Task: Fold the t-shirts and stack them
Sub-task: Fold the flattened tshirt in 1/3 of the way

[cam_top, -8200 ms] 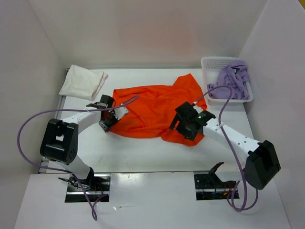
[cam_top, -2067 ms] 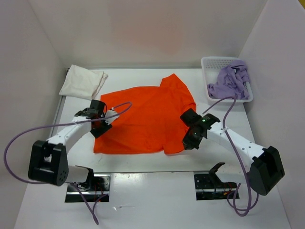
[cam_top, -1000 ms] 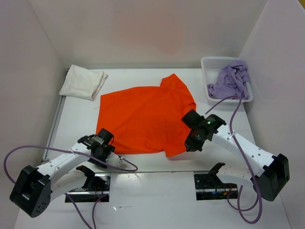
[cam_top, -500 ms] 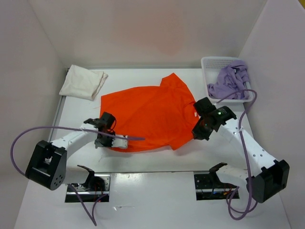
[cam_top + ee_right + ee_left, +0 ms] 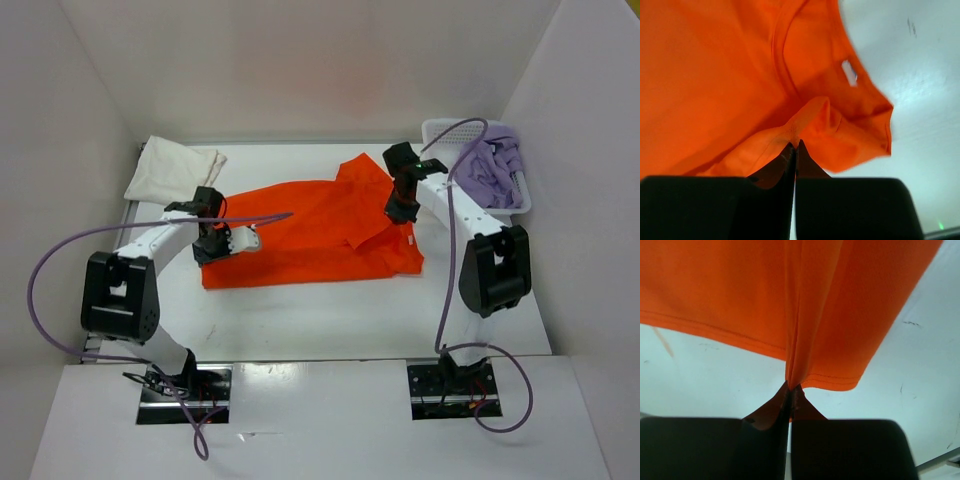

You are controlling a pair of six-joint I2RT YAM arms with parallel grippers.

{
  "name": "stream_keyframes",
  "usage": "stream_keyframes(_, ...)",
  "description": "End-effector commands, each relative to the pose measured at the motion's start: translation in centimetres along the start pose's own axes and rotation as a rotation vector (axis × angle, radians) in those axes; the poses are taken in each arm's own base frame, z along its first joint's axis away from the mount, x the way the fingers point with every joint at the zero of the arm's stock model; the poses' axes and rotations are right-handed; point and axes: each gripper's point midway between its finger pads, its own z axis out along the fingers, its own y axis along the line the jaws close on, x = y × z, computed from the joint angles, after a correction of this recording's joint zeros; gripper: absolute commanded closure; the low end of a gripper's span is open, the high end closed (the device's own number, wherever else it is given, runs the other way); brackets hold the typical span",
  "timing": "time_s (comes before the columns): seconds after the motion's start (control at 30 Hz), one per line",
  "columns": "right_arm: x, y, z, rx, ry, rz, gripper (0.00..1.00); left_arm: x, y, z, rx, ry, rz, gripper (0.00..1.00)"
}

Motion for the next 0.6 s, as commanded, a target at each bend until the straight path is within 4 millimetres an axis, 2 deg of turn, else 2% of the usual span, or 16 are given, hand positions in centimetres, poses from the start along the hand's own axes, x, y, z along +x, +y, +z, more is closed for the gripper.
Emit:
stream_keyframes(0.0, -3.8, 0.4, 1.3, 0.014, -0.1, -0.013, 1.0, -0.1, 0.7, 1.1, 0.039, -0.005, -0.08, 1.0)
stream_keyframes(0.13, -4.9, 1.8, 2.7, 0.016, -0.098, -0.024, 1.0, -0.2, 0.9, 2.3, 0.072, 0.011, -0.106, 1.0)
stream_keyframes(0.23, -6.1, 2.5, 3.5, 0.011, -0.111, -0.034, 1.0, -0.1, 1.2, 2.3, 0.058, 0.016, -0.114, 1.0)
stream_keyframes(0.3, -7.1, 3.8, 3.3, -0.034, -0.133, -0.047, 0.93, -0.2, 1.3, 2.6, 0.058, 0.016, -0.114, 1.0)
stream_keyframes(0.37, -8.1, 5.1, 3.6, -0.073, -0.152, -0.082, 0.75, 0.2, 2.1, 2.9, 0.029, 0.027, -0.141, 0.96)
stream_keyframes(0.4, -9.0, 5.9, 3.7, -0.085, -0.168, -0.091, 0.63, 0.4, 2.4, 2.9, 0.017, 0.024, -0.165, 0.88)
stream_keyframes(0.43, -9.3, 6.1, 3.6, -0.08, -0.165, -0.108, 0.52, 0.4, 2.8, 3.1, 0.011, 0.036, -0.194, 0.74)
stream_keyframes(0.47, -9.7, 6.1, 3.4, -0.069, -0.167, -0.121, 0.32, 0.7, 3.1, 2.9, 0.012, 0.041, -0.224, 0.46)
stream_keyframes(0.5, -10.7, 6.3, 2.2, -0.075, -0.19, -0.114, 0.23, 1.0, 3.3, 2.7, 0.017, 0.047, -0.255, 0.37)
stream_keyframes(0.53, -10.6, 5.6, 1.2, -0.054, -0.188, -0.116, 0.17, 1.9, 3.2, 2.0, 0.039, 0.048, -0.326, 0.33)
stream_keyframes(0.57, -10.9, 5.0, 0.2, -0.048, -0.212, -0.095, 0.12, 1.8, 4.1, 1.4, 0.036, 0.004, -0.366, 0.31)
